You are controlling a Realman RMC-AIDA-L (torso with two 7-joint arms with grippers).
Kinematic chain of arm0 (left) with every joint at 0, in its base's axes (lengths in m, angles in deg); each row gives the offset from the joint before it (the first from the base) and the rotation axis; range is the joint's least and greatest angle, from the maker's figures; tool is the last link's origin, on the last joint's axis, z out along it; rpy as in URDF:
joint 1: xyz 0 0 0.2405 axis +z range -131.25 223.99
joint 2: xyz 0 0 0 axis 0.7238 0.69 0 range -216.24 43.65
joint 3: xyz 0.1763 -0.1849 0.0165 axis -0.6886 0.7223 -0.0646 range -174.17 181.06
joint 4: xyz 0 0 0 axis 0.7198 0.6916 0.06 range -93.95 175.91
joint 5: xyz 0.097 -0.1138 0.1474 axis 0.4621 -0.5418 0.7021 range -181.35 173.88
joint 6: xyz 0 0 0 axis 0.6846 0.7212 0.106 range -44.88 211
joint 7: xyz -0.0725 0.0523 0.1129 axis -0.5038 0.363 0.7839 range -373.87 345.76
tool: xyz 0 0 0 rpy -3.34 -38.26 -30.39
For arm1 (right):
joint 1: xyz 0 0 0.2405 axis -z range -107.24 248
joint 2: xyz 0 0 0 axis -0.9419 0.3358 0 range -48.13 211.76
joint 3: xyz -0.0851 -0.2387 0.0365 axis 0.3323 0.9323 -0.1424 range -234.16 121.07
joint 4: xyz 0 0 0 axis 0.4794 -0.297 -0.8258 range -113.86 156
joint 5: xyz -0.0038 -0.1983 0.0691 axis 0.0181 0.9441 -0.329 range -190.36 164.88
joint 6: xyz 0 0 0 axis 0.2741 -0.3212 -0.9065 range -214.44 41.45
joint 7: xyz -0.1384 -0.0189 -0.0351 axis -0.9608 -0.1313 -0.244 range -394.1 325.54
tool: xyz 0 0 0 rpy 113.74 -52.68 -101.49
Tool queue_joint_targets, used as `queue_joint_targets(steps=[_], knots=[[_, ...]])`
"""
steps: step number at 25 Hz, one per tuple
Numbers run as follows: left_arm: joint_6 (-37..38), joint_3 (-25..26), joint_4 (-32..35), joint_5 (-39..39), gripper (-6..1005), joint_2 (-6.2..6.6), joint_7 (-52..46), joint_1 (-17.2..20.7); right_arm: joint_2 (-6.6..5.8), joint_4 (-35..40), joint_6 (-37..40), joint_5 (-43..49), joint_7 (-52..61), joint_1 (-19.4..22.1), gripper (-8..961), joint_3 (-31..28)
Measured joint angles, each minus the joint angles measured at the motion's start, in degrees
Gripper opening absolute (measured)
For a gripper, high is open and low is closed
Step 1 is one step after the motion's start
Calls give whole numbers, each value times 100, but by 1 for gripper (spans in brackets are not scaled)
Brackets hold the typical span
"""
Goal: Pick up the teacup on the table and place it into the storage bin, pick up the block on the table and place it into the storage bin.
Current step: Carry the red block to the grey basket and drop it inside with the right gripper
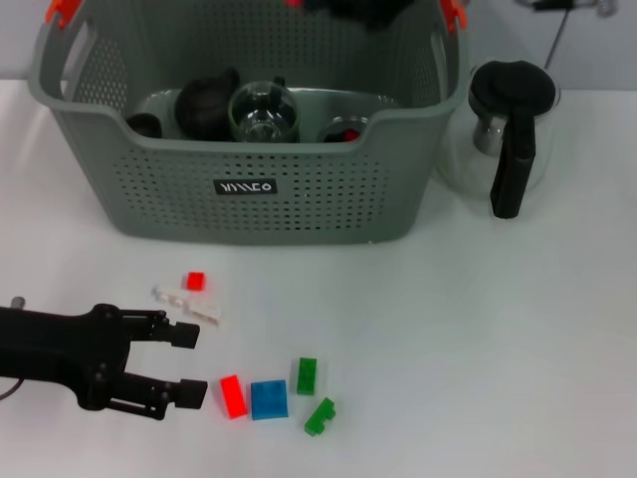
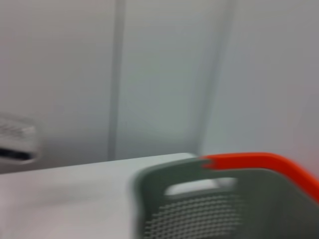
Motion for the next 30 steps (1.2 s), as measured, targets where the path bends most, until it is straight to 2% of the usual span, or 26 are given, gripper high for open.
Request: queue_joint_targets(steps=[3, 9, 20, 30], knots=[[-12, 0, 0, 2, 878, 0, 0, -23, -29, -225, -187, 285, 66, -73, 116, -315], [-29, 0, 15, 7, 878, 8, 0, -77, -35, -928, -920, 1086, 120, -291, 116, -357], [-52, 0, 35, 30, 877, 4, -38, -134, 212, -2354, -2171, 1883, -117, -801, 115, -11], [-70, -13, 36, 35, 877, 11, -37, -147, 227, -2868, -2482, 1901, -140, -886, 115, 157]])
